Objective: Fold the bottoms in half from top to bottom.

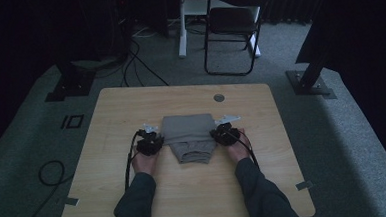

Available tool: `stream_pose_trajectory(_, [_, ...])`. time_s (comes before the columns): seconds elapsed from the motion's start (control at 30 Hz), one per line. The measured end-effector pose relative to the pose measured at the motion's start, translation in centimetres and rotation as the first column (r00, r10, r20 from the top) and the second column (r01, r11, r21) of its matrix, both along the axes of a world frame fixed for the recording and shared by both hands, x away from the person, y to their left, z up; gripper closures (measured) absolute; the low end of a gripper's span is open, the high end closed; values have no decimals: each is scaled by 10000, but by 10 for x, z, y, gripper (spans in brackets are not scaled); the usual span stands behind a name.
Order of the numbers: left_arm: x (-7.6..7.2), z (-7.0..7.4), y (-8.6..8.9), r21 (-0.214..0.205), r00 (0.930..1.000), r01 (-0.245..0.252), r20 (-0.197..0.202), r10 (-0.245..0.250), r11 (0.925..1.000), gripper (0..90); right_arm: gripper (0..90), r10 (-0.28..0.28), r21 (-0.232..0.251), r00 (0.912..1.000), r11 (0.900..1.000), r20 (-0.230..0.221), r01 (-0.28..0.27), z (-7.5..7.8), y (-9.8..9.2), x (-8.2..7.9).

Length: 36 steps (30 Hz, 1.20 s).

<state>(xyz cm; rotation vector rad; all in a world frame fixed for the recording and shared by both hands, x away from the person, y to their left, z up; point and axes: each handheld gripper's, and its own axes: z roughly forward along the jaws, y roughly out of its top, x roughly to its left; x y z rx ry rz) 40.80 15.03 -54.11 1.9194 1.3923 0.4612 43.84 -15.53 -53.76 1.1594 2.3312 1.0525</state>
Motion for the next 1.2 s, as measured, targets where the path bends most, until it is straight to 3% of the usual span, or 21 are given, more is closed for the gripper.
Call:
stream_pose_trajectory(0.17, [-3,35,6,-650,9967,86,815,-33,9978,883,861,-218,881,9984,9960,512,172,28,-11,2])
stream_pose_trajectory(0.37, [-7,78,3,-1267,9848,435,1723,-212,9910,883,861,-405,1288,9914,9914,1246,244,60,-20,0])
stream_pose_trajectory(0.5, [-17,99,4,-1714,9737,760,2251,-361,9823,883,861,-493,1827,9841,9830,1705,176,77,-32,-8])
stream_pose_trajectory(0.6, [-28,105,4,-1878,9667,1052,2497,-561,9766,883,861,-402,2174,9771,9761,2090,-64,88,-40,-21])
stream_pose_trajectory(0.73, [-51,102,4,-1863,9576,1463,2732,-918,9715,882,860,-74,2174,9700,9749,2432,-470,89,-48,-47])
stream_pose_trajectory(0.83, [-62,95,6,-1806,9565,1584,2720,-1055,9707,880,859,145,2143,9702,9744,2418,-680,82,-50,-61])
stream_pose_trajectory(0.87, [-74,83,7,-1623,9601,1718,2487,-1282,9717,880,858,293,2131,9716,9737,2347,-809,77,-50,-69])
stream_pose_trajectory(0.9, [-78,78,8,-1593,9622,1709,2394,-1299,9723,876,855,583,1788,9719,9787,2279,-1006,63,-49,-86])
stream_pose_trajectory(1.0, [-91,57,11,-1726,9721,1768,1847,-1444,9690,869,853,958,1356,9749,9829,2008,-1245,43,-46,-103])
stream_pose_trajectory(1.07, [-97,48,12,-1801,9737,1860,1653,-1567,9659,850,829,1212,1219,9786,9823,1662,-1423,31,-45,-110])
stream_pose_trajectory(1.13, [-102,43,16,-1952,9720,1968,1670,-1651,9608,791,728,1406,1157,9784,9805,1517,-1588,25,-46,-114])
stream_pose_trajectory(1.2, [-103,43,19,-2121,9710,1995,1743,-1639,9567,762,694,1347,1376,9795,9782,1496,-1555,25,-49,-115])
